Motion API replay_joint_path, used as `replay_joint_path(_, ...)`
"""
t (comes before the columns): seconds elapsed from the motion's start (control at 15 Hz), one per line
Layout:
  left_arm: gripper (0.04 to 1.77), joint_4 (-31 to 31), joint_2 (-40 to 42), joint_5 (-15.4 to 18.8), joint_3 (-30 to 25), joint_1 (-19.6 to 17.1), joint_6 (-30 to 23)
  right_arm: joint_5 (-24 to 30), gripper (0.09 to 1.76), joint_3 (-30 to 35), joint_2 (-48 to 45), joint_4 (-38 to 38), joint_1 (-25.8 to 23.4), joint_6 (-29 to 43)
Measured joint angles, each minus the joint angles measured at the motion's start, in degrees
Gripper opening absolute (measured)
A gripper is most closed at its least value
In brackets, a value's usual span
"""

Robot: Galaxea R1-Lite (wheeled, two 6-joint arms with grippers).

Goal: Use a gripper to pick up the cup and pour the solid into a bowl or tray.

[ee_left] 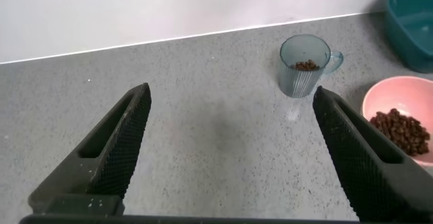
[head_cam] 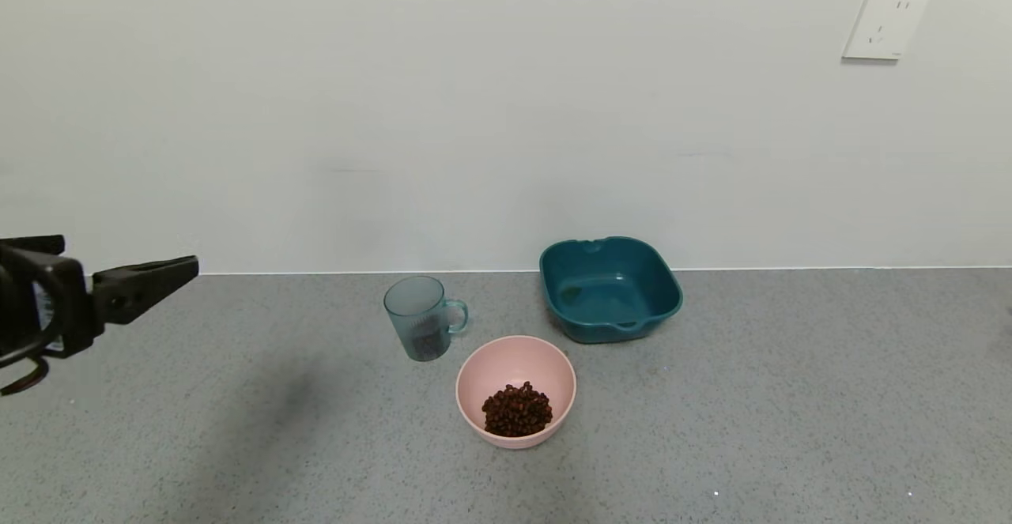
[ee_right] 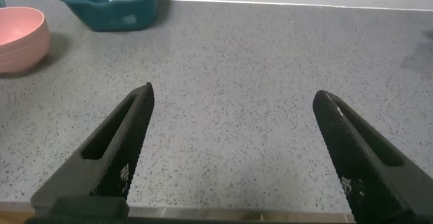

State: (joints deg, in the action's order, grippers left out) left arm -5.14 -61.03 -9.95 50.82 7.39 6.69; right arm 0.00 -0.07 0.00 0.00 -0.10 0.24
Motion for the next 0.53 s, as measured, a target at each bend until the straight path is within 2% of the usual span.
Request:
replay_joint_path(0.2,1.71,-3.7,8.9,0.0,-3.7,0.0,0.4,0.0,1.71,0.0,0.0,0.0,0.0,0.0)
replay_joint_path(0.53,1.71,-14.1,24.1,0.2,-5.9,0.0,0.7,0.0,1.71,0.0,0.0,0.0,0.0,0.0)
